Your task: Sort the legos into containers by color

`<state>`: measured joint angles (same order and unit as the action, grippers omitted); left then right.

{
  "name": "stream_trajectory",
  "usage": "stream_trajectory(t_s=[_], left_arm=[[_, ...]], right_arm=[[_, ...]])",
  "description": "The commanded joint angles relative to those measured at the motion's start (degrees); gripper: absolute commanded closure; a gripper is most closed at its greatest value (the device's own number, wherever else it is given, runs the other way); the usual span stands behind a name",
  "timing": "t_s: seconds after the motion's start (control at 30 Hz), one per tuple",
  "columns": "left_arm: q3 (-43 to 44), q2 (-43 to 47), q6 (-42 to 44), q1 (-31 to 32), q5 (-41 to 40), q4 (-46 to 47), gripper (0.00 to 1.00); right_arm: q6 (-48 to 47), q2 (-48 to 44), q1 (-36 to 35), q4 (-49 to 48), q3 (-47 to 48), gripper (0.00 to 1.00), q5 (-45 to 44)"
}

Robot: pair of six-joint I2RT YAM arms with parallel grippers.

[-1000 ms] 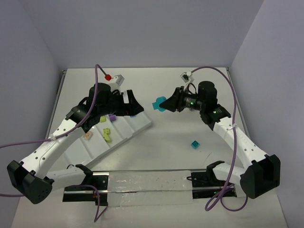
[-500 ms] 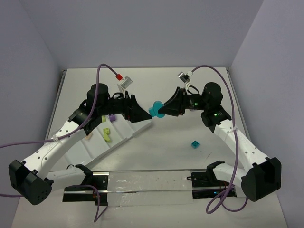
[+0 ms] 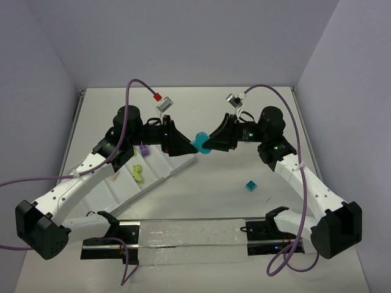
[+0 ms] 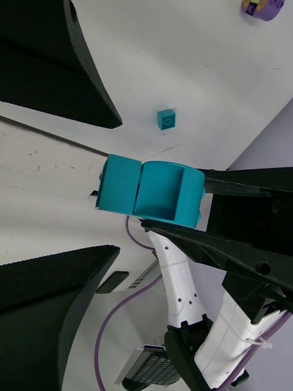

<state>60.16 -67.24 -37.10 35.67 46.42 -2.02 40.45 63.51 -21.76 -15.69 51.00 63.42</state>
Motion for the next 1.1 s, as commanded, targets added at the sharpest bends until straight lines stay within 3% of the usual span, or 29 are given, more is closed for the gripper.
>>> stream_trajectory(t_s=[0.0, 0.03, 0.13, 0.2, 0.27, 0.33, 0.5, 0.73, 0.87, 1.07], left_arm=[[0.8, -0.8, -0.7, 0.6, 2.0, 4.3, 0.21], [0.8, -0.8, -0.7, 0.7, 2.0, 4.3, 0.22], [0.6, -0.9, -1.2, 0.9, 2.3, 5.2, 0.44], [0.5, -0.6, -1.2, 0.9, 2.5, 5.5, 0.49], [0.1, -0.1, -0.9, 0.9, 2.6, 5.6, 0.8], [0.1, 0.6, 0.1, 0.9, 1.2, 3.7, 0.99], [-0.7, 2.4, 2.3, 0.7, -3.5, -2.4, 1.0], [-6.8, 9.0, -3.3, -2.3, -15.1, -8.8, 1.0], [-7.0, 12.3, -7.3, -6.7, -29.3, -20.7, 1.0], [-3.2, 15.1, -13.0, -7.8, -51.5, -34.8, 1.0]], right_arm=[[-0.6, 0.0, -0.6, -2.0, 1.7, 0.92, 0.9], [-0.8, 0.0, -0.7, -1.8, 1.7, 0.92, 0.8], [-1.6, 0.2, -0.7, -0.6, 2.0, 0.91, 0.4], [-1.9, 0.5, -0.7, -0.1, 2.0, 0.91, 0.1], [-2.8, 0.9, -0.7, 1.6, 2.5, 0.91, -1.0], [-4.8, 1.1, -0.7, 5.0, 3.1, 0.91, -2.6], [-8.0, 2.0, -0.7, 10.8, 4.6, 0.91, -7.5], [-8.6, 5.7, -1.1, 14.5, 5.0, 0.91, -21.2], [-11.9, 13.8, -4.2, 22.4, 9.6, 0.92, -32.0], [-15.5, 26.9, -13.6, 29.0, 20.3, 0.92, -45.1]])
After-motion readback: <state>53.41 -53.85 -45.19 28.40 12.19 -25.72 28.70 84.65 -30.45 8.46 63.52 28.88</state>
